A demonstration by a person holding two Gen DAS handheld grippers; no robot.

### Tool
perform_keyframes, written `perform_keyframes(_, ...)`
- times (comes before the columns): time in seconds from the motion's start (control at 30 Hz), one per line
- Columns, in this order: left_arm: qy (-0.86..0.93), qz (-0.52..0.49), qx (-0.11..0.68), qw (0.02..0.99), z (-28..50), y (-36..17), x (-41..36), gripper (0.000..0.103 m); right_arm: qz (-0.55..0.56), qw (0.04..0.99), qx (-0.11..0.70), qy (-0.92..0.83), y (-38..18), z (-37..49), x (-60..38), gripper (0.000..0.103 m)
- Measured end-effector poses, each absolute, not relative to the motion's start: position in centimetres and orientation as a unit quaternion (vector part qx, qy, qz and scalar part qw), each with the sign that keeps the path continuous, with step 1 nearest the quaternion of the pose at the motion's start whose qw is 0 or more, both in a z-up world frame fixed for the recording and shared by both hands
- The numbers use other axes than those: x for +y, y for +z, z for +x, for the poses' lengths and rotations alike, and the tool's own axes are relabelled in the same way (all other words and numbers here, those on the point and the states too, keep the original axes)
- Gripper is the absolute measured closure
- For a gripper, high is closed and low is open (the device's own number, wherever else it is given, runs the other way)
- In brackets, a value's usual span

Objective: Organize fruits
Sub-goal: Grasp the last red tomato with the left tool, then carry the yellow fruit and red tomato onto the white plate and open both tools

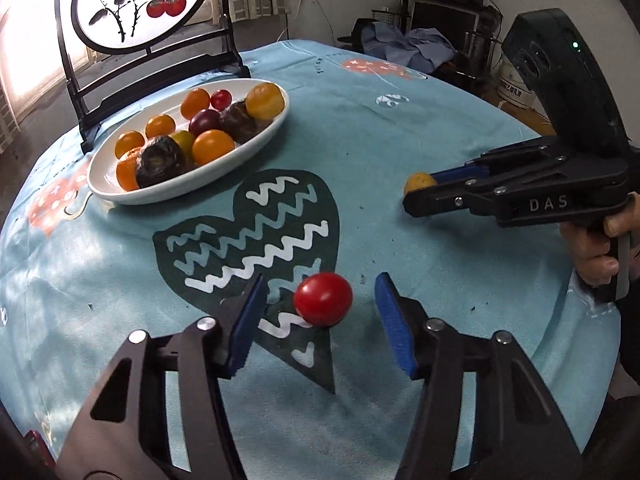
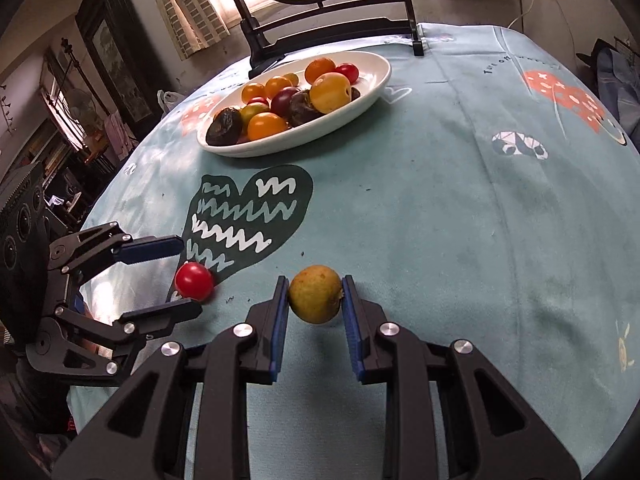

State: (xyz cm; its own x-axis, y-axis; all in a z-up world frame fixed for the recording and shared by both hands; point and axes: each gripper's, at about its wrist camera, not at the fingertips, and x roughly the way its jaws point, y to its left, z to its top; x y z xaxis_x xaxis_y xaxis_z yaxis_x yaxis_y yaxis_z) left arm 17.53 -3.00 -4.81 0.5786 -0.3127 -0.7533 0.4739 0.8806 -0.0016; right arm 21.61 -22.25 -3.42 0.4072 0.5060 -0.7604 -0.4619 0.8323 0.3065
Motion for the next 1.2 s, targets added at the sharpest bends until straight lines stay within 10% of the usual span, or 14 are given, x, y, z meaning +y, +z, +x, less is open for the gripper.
perform_keyframes(0.47, -0.223, 0.106, 0.419, 0.874, 18.2, -5.9, -3.4, 0.071, 0.025, 0.841, 0.454, 0.292, -3.2, 21.3, -22.2, 0.076)
perform_keyframes(1.2, -0.161, 0.047, 0.363, 0.916, 19.3, -0.5, 0.0, 0.072, 0.039, 0.873, 0.363, 0.323, 1.0, 22.9, -19.5, 0.076)
